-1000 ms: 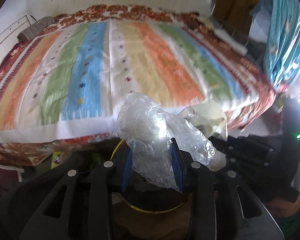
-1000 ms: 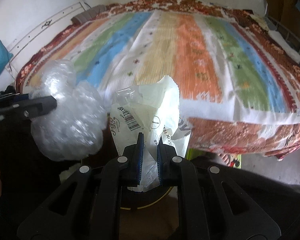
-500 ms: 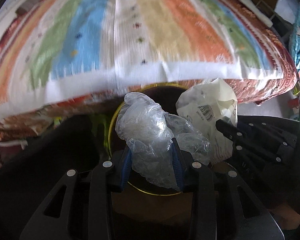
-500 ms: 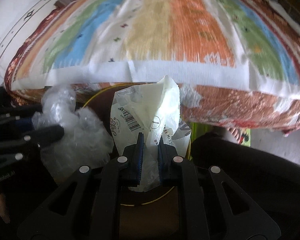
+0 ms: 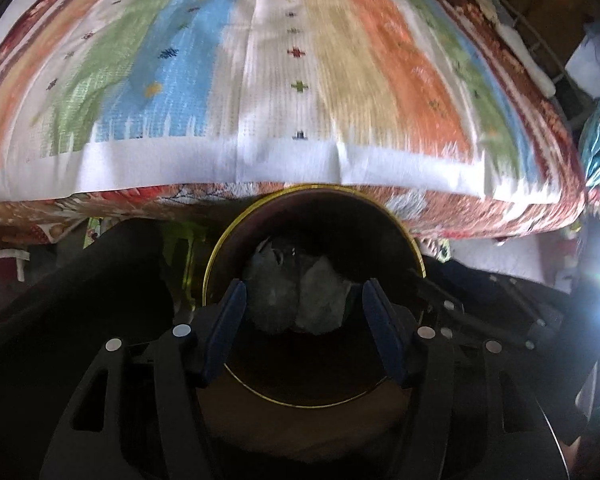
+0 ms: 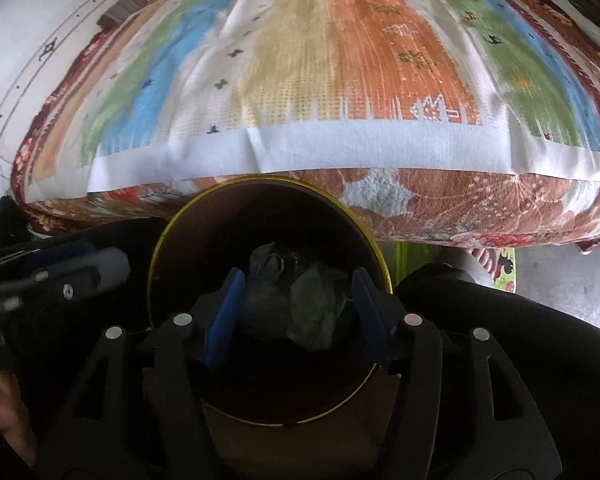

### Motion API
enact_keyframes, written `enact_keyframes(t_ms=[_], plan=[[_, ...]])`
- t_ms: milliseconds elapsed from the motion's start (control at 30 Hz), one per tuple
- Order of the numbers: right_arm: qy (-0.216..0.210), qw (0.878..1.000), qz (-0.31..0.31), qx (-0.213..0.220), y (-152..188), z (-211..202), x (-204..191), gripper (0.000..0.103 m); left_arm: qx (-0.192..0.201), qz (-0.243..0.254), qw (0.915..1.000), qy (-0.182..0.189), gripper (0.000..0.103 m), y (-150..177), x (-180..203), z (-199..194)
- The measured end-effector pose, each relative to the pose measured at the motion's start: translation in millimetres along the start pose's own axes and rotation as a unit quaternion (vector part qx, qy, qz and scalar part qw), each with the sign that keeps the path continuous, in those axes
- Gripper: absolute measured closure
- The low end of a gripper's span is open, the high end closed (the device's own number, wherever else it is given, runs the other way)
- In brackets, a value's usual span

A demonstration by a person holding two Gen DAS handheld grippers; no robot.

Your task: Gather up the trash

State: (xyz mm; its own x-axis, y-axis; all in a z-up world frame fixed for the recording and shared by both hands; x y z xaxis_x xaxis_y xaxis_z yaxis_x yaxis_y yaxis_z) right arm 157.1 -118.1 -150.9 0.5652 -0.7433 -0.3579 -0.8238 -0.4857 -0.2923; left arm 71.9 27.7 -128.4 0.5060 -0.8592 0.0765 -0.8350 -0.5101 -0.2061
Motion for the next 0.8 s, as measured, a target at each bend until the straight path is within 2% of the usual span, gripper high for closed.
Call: enact_keyframes(t_ms=[100, 200, 333, 400, 433, 567, 667, 800], plan=[[-0.009, 1.0, -0.016, 0.016, 2, -14, -7, 0.048, 0.02, -0.003, 0.9996, 0.02, 0.039, -1, -2, -11], [-0.016, 0.998, -0.039, 0.04, 4, -34, -13, 0.045, 0.054, 0.011, 0.9982, 0.026, 0.033, 0, 1, -26], [-0.016, 0.995, -0.064, 0.071, 8, -59, -19, 0.036, 0.1, 0.036, 0.994, 0.026, 0.025, 7, 5, -49], [-0.019, 0.994, -0.077, 0.081, 13, -72, -22, 0.032, 0.127, 0.051, 0.9903, 0.027, 0.016, 12, 5, -62], [-0.022, 0.993, -0.082, 0.085, 16, -76, -23, 0.028, 0.143, 0.057, 0.9878, 0.026, 0.015, 17, 5, -69], [-0.036, 0.99, -0.094, 0.102, 27, -95, -26, 0.019, 0.17, 0.069, 0.9827, 0.023, 0.006, 29, 6, -80], [-0.04, 0.986, -0.107, 0.118, 34, -107, -29, 0.009, 0.188, 0.08, 0.9786, 0.021, 0.006, 37, 8, -84], [-0.043, 0.983, -0.117, 0.135, 43, -115, -31, 0.009, 0.202, 0.082, 0.976, 0.004, 0.006, 45, 5, -85]])
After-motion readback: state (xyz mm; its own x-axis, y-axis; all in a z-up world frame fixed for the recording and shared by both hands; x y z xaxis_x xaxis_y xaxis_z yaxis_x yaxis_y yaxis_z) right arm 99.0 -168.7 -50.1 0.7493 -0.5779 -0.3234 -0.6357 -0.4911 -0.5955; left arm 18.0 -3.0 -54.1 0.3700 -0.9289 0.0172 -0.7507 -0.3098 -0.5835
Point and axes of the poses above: each gripper's, at about its wrist camera, not at the fingertips, and z roughly the way its jaws point, x to its right, y to its underside, the point moved 3 cm from there along z, roughly the way its jaws point, and after that the axes turned 10 degrees about -y, right-handed, at the moved point
